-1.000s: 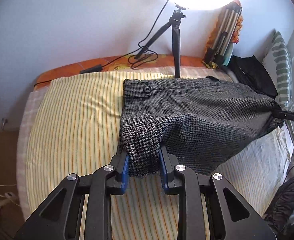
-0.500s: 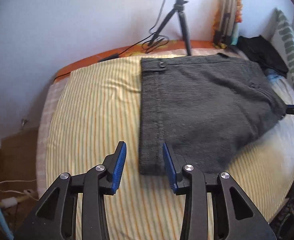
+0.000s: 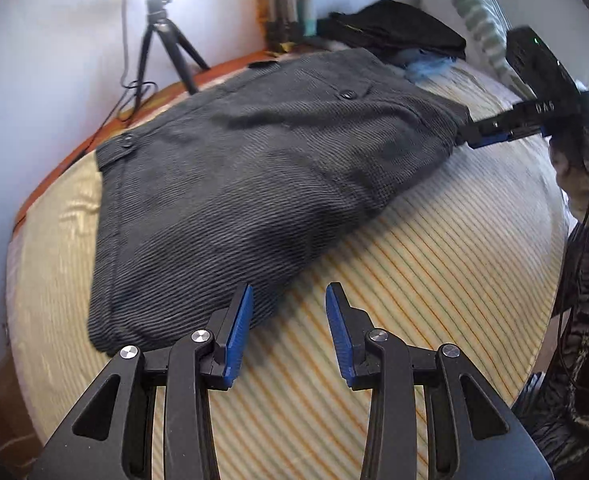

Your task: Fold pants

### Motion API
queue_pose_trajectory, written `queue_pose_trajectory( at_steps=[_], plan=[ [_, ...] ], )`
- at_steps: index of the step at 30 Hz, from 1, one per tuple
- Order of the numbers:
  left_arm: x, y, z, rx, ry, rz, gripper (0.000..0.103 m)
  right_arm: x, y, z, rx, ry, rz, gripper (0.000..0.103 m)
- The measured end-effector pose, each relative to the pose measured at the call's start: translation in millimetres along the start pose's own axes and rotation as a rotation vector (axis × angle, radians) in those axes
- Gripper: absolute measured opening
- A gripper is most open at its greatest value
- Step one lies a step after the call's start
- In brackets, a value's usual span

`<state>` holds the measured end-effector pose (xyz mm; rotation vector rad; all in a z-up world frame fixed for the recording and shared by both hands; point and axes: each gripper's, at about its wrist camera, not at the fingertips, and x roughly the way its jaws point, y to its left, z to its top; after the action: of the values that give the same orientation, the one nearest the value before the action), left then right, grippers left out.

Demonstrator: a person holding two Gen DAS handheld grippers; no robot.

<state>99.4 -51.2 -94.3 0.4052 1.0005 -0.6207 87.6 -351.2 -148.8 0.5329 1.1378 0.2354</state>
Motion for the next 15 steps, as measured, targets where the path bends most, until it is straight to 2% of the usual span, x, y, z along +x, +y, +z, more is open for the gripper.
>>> queue_pose_trajectory(
  at_steps=[4, 8, 11, 13, 15],
  plan=[
    [30.2, -0.7, 5.0, 0.035, 0.064, 0.027, 0.037, 9.9, -3.5, 5.3, 0.057, -0.013, 0.035, 0.067],
    [43.3, -8.4, 6.6, 0.123, 0.087, 0.064, 0.05, 19.8, -13.8, 11.3, 0.146, -0.026, 0.073, 0.067],
    [47.9, -10.9, 6.9, 0.17, 0.09, 0.08, 0.053, 26.1, -20.7, 13.9, 0.2, -0.043, 0.105, 0.067],
    [49.0, -4.5, 9.1, 0.157, 0.089, 0.049, 0.05, 27.0, -23.0, 16.1, 0.218, -0.05, 0.123, 0.067],
    [52.5, 0.7, 10.9, 0.154, 0.08, 0.039, 0.037, 27.6, -26.1, 15.9, 0.236, -0.059, 0.133, 0.065]
  ],
)
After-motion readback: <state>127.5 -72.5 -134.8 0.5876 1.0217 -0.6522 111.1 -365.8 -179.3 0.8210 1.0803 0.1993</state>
